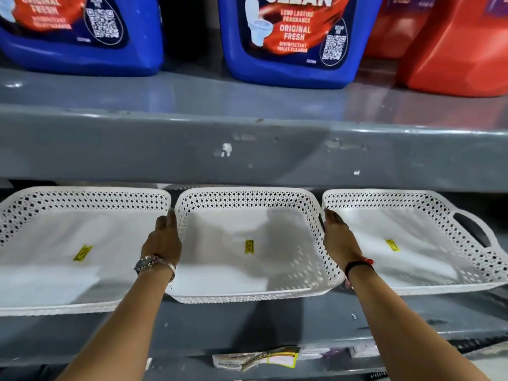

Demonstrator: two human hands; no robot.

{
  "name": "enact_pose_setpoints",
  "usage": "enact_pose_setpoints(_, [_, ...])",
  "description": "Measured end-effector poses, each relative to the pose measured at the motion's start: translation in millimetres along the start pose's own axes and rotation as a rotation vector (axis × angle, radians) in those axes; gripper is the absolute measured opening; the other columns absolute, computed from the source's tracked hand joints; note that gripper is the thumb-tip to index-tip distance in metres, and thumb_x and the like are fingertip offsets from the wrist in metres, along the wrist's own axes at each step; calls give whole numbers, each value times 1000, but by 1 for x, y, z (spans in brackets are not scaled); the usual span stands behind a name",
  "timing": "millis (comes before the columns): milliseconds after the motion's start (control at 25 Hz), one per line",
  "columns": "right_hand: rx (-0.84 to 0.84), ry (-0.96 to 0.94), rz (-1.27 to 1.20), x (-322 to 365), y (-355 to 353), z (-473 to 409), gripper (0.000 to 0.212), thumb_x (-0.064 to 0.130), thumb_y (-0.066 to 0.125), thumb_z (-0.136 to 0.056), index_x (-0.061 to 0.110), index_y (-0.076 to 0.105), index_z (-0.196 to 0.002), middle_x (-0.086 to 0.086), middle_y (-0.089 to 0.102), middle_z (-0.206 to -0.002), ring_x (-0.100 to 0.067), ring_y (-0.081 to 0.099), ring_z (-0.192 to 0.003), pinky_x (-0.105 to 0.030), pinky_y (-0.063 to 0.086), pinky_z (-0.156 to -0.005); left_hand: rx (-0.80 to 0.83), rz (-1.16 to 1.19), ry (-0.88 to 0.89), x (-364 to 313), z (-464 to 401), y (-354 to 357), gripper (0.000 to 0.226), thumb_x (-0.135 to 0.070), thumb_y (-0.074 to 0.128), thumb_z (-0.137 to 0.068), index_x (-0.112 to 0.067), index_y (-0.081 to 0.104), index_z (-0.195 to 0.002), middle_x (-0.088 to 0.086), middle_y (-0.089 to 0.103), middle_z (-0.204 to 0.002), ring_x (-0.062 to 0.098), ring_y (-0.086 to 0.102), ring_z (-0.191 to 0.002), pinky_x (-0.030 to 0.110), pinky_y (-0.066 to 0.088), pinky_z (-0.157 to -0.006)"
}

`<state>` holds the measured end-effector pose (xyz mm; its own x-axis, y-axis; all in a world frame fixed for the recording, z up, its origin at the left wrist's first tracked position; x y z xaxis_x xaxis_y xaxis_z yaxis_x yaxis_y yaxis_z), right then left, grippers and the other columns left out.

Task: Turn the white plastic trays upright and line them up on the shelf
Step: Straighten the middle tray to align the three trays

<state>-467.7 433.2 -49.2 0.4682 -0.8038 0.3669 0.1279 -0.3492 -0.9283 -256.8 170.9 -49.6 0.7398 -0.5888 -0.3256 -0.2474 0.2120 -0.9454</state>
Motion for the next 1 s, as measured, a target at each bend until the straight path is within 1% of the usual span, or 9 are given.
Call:
enact_pose_setpoints(200, [0,-5,0,1,0,1,61,-14,30,-84,1,22,-143,-22,34,-146,-38,44,-126,-43,43,-98,-12,39,-25,0,0,0,59,5,29,-90,-7,18,-147,18,34,-145,47,53,-113,52,47,-89])
enact_pose_setpoints(280, [5,-4,-4,0,1,5,62,-13,31,-85,2,20,-144,-20,31,-148,-36,42,-129,-42,42,-100,-17,38,-21,0,3,0,59,6,30,-90,-8,18,-146,17,34,-145,47,53,-112,52,47,-88])
enact_pose_setpoints(440, [22,5,5,-3,0,15,64,-13,32,-85,3,17,-144,-17,26,-152,-31,34,-136,-38,39,-104,7,22,-23,3,12,1,62,5,32,-88,-9,17,-147,16,32,-146,45,55,-112,50,48,-87])
enact_pose_setpoints(600, [32,1,59,-4,0,27,65,-12,34,-85,3,13,-145,-15,23,-153,-25,30,-139,-32,36,-106,23,8,-49,6,24,0,64,6,32,-88,-10,15,-148,14,31,-147,43,53,-115,49,47,-90])
enact_pose_setpoints(800, [22,13,2,-5,-4,44,65,-11,33,-85,6,16,-145,-14,26,-152,-30,36,-135,-37,37,-105,10,6,-51,11,41,-2,63,6,31,-89,-10,15,-148,15,30,-148,42,53,-116,49,47,-91])
enact_pose_setpoints(1000, [33,13,-21,-7,-6,55,65,-12,30,-85,6,15,-145,-13,24,-153,-27,30,-138,-34,32,-110,-14,3,-21,14,51,-3,62,5,32,-89,-9,17,-147,18,35,-143,44,56,-111,50,49,-86])
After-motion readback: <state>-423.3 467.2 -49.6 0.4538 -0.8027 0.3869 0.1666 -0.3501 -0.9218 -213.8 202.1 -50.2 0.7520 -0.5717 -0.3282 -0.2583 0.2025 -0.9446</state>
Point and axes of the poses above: each hand's wrist, its own z-axis away from the middle knuckle, its own y-axis out of the palm, x = y × z, the point moved 1 cm from there along -z, towards the middle knuckle
